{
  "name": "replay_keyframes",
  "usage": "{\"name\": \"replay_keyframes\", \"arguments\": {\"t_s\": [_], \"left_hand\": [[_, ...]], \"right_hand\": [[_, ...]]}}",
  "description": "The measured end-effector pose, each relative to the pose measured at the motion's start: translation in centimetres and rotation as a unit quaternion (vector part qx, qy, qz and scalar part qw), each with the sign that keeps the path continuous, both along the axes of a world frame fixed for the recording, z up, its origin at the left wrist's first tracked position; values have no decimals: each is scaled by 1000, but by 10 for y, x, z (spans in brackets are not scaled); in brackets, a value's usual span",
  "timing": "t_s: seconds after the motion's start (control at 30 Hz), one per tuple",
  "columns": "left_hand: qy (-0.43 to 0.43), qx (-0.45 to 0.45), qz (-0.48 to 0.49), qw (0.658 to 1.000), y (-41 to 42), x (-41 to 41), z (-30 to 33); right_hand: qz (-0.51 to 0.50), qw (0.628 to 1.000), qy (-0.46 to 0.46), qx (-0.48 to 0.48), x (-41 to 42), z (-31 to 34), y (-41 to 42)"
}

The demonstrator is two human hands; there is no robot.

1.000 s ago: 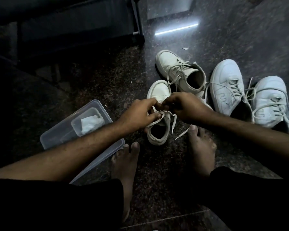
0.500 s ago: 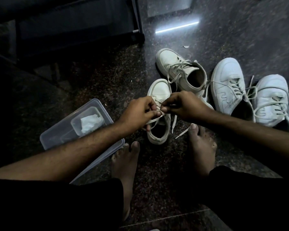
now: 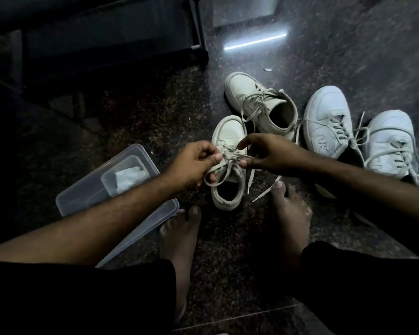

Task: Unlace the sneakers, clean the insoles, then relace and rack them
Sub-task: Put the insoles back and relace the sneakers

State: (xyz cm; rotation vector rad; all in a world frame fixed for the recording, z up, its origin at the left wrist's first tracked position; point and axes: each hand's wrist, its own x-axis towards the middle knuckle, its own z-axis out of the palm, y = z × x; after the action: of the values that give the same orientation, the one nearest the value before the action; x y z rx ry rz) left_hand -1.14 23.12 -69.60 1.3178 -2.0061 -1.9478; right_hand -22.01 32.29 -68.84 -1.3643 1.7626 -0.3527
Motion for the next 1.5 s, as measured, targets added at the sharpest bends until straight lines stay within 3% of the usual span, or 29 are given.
{"name": "replay_keyframes", "arguments": {"t_s": [0.2, 0.43, 0.53, 0.73, 0.93, 1.27, 1.4, 1.5], "left_hand": [[23, 143, 141, 979, 5, 6, -3], [-15, 126, 220, 967, -2, 8, -11], [-26, 95, 227, 969, -3, 11, -13], [-36, 67, 209, 975, -3, 14, -16], [-68, -35, 186, 980, -12, 23, -25], [-144, -135, 140, 970, -21, 31, -32], [-173, -186, 106, 961, -20, 34, -30], [-161, -219, 85, 959, -23, 35, -28]], "right_hand": [[124, 985, 113, 32, -5, 2, 4], [65, 991, 112, 11, -5, -1, 4], [71, 989, 133, 3, -8, -1, 6], [84, 994, 67, 17, -7, -6, 11], [65, 978, 194, 28, -27, -23, 18], [68, 954, 280, 88, -21, -15, 13], [80, 958, 263, 79, -22, -16, 13], [79, 974, 202, 64, -25, -20, 15]]}}
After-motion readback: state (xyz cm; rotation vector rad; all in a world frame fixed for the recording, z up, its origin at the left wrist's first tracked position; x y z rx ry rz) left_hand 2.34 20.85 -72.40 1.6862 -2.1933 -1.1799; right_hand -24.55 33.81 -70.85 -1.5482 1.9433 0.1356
